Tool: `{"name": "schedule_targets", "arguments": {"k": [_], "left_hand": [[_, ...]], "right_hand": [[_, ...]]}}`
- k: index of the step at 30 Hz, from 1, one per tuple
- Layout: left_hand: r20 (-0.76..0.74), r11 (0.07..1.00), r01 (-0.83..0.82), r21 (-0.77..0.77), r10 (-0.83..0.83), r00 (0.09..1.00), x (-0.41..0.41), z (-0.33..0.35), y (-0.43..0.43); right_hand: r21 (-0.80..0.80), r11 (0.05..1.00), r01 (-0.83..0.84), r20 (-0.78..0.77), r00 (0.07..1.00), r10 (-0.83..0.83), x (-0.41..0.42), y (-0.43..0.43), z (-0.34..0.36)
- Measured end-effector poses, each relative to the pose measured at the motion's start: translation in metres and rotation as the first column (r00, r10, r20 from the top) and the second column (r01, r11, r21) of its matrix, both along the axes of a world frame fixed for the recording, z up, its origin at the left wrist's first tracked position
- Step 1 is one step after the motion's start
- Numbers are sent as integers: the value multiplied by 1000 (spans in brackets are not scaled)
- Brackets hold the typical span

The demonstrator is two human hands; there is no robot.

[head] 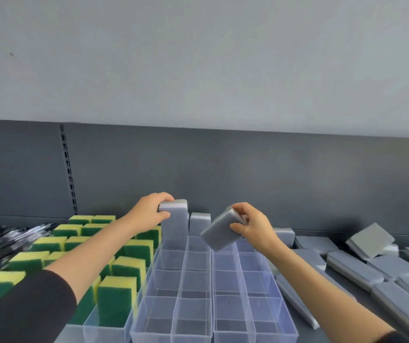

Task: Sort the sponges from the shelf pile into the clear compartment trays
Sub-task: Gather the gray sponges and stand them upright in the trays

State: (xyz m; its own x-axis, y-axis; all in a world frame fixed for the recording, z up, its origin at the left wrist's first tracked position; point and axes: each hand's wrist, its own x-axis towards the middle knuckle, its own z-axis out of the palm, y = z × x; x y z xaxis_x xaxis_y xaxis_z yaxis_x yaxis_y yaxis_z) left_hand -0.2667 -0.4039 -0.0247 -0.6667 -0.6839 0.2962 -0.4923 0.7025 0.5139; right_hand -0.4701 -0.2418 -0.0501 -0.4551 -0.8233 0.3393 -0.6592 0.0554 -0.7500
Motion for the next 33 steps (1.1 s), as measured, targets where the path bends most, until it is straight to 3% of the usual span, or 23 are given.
{"name": "schedule_targets", "arguments": {"k": [10, 18, 23, 33], "left_hand": [[124, 999, 11, 38, -16, 992, -10, -25, -24], [98, 998, 35, 46, -39, 994, -20, -32, -36], [175, 995, 52, 80, -65, 982, -21, -48, -40], [309, 998, 45, 44, -56, 949, -30, -60, -45]], "right_hand": [[117, 992, -40, -109, 993, 53, 16, -49, -10], [271, 961, -53, -231, 966, 118, 23, -75, -24], [326, 944, -46, -257, 957, 135, 27, -86, -36], [328, 945, -3, -302, 947, 108, 24, -92, -59]]}}
